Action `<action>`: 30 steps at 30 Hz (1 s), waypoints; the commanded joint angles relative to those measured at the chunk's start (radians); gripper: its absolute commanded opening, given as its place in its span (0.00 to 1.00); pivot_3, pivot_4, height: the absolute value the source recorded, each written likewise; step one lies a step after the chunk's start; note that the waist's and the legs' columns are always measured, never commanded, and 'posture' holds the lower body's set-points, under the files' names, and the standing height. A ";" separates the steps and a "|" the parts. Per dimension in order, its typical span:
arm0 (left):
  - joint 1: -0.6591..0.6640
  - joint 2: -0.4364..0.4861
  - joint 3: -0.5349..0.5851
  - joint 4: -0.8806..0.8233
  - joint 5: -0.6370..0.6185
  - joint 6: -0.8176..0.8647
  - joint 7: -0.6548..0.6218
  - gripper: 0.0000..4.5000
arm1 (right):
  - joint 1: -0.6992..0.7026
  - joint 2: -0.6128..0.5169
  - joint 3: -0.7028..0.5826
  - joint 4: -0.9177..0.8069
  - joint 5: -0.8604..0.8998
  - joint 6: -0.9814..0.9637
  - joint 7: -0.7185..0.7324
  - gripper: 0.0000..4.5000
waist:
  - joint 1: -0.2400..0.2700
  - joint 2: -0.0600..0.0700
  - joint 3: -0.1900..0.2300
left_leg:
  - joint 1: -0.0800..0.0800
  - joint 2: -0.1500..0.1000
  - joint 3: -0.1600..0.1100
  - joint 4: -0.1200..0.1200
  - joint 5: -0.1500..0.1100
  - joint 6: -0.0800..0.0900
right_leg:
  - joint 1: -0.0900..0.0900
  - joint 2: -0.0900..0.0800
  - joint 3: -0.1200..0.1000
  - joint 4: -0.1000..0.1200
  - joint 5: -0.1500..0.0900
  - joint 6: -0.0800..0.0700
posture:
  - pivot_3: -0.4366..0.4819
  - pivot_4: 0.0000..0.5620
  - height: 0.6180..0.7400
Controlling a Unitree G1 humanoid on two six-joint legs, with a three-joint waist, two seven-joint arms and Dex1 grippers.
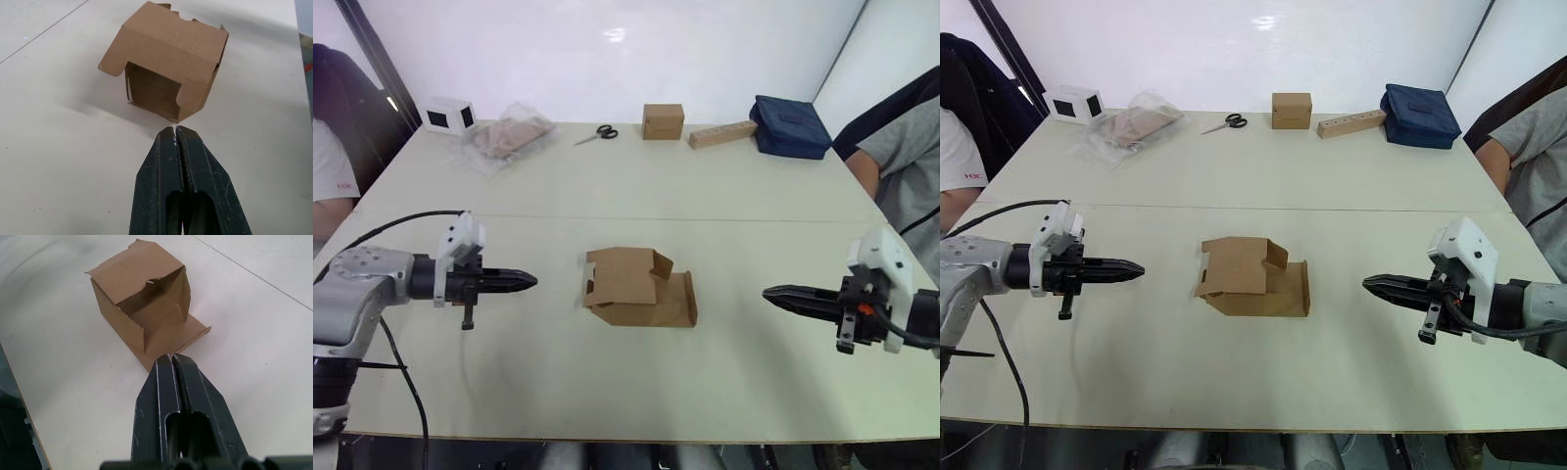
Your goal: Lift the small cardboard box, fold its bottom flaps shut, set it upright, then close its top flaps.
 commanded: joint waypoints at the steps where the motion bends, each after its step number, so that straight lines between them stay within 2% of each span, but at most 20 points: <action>1: -0.009 0.023 0.011 0.009 0.008 -0.028 -0.015 0.00 | -0.011 0.003 -0.016 -0.019 0.002 -0.010 -0.007 0.00 | -0.001 0.000 0.000 | 0.000 0.000 0.000 0.000 0.000 0.000 | 0.000 0.000 0.000 0.000 0.000 0.000 | 0.48 0.27 1.00; 7: -0.061 0.024 0.019 0.049 -0.027 0.020 -0.024 0.00 | 0.004 0.044 -0.009 -0.072 0.013 -0.010 -0.054 0.00 | 0.001 0.000 0.000 | 0.000 0.001 0.000 0.000 0.000 0.000 | 0.000 0.001 0.000 0.000 0.000 0.000 | 0.48 0.27 1.00; 18: -0.159 0.029 -0.065 0.130 0.036 -0.007 -0.073 0.00 | -0.003 0.076 0.012 -0.113 0.029 -0.020 -0.123 0.00 | 0.001 0.000 0.000 | 0.000 0.000 0.000 0.000 0.000 0.000 | 0.000 0.000 0.000 0.000 0.000 0.000 | 0.48 0.27 1.00; 21: -0.226 -0.010 -0.096 0.157 0.046 0.040 -0.026 0.00 | 0.014 0.083 -0.005 -0.134 0.039 -0.016 -0.128 0.00 | 0.002 0.000 0.000 | 0.000 0.000 0.000 0.000 0.000 0.000 | 0.000 0.001 0.000 0.000 0.000 0.000 | 0.48 0.27 1.00; 25: -0.244 -0.018 -0.112 0.141 0.024 0.100 -0.035 0.00 | 0.022 0.089 -0.029 -0.167 0.072 -0.001 -0.163 0.00 | -0.002 0.000 0.000 | 0.000 0.000 0.000 0.000 0.000 0.000 | 0.000 0.001 0.000 0.000 0.000 0.000 | 0.48 0.27 1.00; 28: -0.248 -0.028 -0.124 0.137 0.021 0.124 -0.035 0.15 | 0.033 0.096 -0.029 -0.187 0.088 -0.002 -0.189 0.00 | -0.003 0.000 0.000 | 0.000 0.000 0.000 0.000 0.000 0.000 | 0.000 0.001 0.000 0.000 0.000 0.000 | 0.48 0.27 1.00; 30: -0.257 -0.035 -0.139 0.141 0.031 0.123 -0.042 0.35 | 0.052 0.104 -0.026 -0.193 0.084 -0.006 -0.202 0.00 | -0.002 0.000 0.000 | 0.000 0.000 -0.001 0.000 0.000 0.000 | 0.000 0.001 0.000 0.000 0.000 0.000 | 0.48 0.27 1.00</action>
